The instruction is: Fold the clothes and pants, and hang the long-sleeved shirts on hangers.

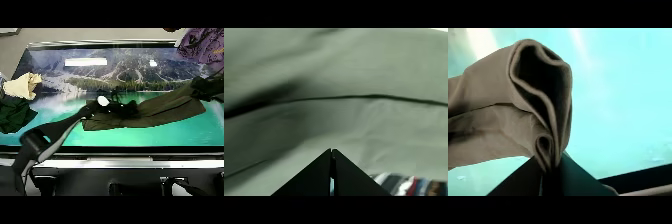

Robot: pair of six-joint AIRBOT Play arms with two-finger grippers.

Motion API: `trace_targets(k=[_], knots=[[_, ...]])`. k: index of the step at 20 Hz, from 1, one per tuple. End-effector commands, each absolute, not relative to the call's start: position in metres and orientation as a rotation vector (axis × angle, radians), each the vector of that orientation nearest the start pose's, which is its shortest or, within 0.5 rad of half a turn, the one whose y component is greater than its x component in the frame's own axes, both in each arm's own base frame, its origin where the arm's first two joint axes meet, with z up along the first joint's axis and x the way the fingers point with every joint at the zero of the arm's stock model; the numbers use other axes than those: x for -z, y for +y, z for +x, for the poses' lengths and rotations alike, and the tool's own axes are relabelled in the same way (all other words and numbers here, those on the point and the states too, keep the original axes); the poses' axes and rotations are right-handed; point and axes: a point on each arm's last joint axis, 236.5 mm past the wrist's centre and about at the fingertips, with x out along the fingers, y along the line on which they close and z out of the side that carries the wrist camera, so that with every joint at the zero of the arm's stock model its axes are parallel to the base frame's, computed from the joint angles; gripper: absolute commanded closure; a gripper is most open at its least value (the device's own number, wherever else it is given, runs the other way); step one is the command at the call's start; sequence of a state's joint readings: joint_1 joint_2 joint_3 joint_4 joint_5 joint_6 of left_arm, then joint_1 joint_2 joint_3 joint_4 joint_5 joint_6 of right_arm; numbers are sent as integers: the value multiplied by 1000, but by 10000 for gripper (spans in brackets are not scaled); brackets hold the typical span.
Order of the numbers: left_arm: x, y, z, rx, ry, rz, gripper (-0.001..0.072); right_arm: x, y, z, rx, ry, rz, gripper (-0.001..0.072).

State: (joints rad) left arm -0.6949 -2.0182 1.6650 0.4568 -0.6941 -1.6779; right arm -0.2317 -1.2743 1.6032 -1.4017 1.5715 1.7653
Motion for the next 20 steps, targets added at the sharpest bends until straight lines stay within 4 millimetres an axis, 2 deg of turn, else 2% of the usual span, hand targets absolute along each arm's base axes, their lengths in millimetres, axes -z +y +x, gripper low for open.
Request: trace_targets(k=[1,5,7,9,11,12,14,16,18,20], knots=[[47,-551,375,735,1370,-926,695,-149,-48,365,194,1227,428,682],[60,-577,371,746,1394,-953,695,-149,-46,363,190,1234,431,682],[62,-581,375,754,1385,-954,695,-149,-46,364,190,1232,431,682],[57,-573,383,763,1377,-950,695,-149,-47,365,190,1224,431,682],[53,-555,389,777,1415,-917,696,-150,-47,368,190,1211,433,682],[51,-540,392,784,1430,-866,696,-151,-45,369,187,1208,447,682],[44,-496,404,777,1435,-697,697,-154,-32,374,147,1193,502,682],[29,-431,426,694,1419,-506,696,-163,-10,388,86,1146,564,682],[3,-354,449,559,1385,-358,696,-171,33,399,9,1120,587,682],[-33,-280,468,438,1330,-277,696,-176,87,405,-61,1105,602,682]])
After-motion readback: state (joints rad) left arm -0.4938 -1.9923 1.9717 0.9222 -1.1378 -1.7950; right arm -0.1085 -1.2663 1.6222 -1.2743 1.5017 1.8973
